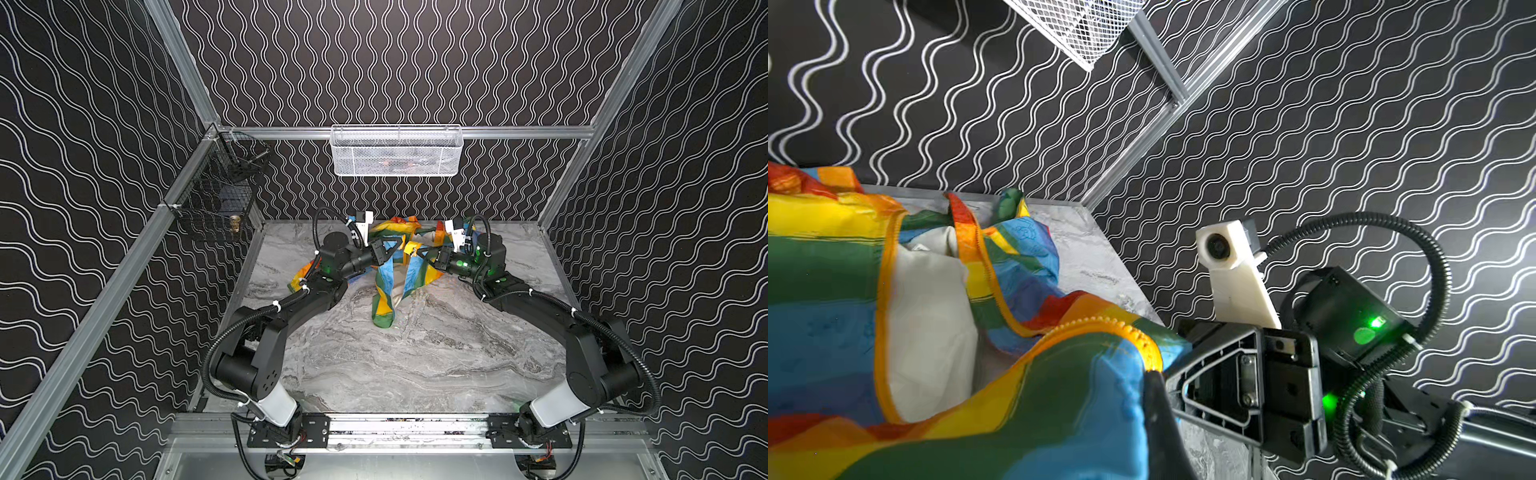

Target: Zip up the jacket

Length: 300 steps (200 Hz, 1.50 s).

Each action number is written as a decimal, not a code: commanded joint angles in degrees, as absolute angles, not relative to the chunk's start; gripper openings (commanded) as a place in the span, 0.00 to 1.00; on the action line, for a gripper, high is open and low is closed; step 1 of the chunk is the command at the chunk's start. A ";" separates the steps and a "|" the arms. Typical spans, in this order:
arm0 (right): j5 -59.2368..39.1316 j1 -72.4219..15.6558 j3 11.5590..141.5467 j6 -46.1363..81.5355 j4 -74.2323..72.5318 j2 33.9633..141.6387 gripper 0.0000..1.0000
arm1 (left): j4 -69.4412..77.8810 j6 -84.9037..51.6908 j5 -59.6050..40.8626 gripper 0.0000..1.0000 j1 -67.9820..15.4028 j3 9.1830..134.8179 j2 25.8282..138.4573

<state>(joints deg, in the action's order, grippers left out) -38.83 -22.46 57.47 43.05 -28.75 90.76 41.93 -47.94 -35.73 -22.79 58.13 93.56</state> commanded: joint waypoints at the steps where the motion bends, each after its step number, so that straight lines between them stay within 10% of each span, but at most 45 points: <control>1: -41.72 -22.50 57.49 44.18 -34.71 91.03 0.00 | 48.44 -50.82 -37.55 0.00 -22.61 58.10 94.19; 300: -44.07 -23.32 57.61 46.00 -40.65 92.77 0.00 | 62.29 -62.00 -38.65 0.00 -22.68 57.61 99.78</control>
<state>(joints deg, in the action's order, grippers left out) -43.59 -23.24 57.47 45.30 -36.03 92.58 58.22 -60.75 -37.95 -22.79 57.67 99.50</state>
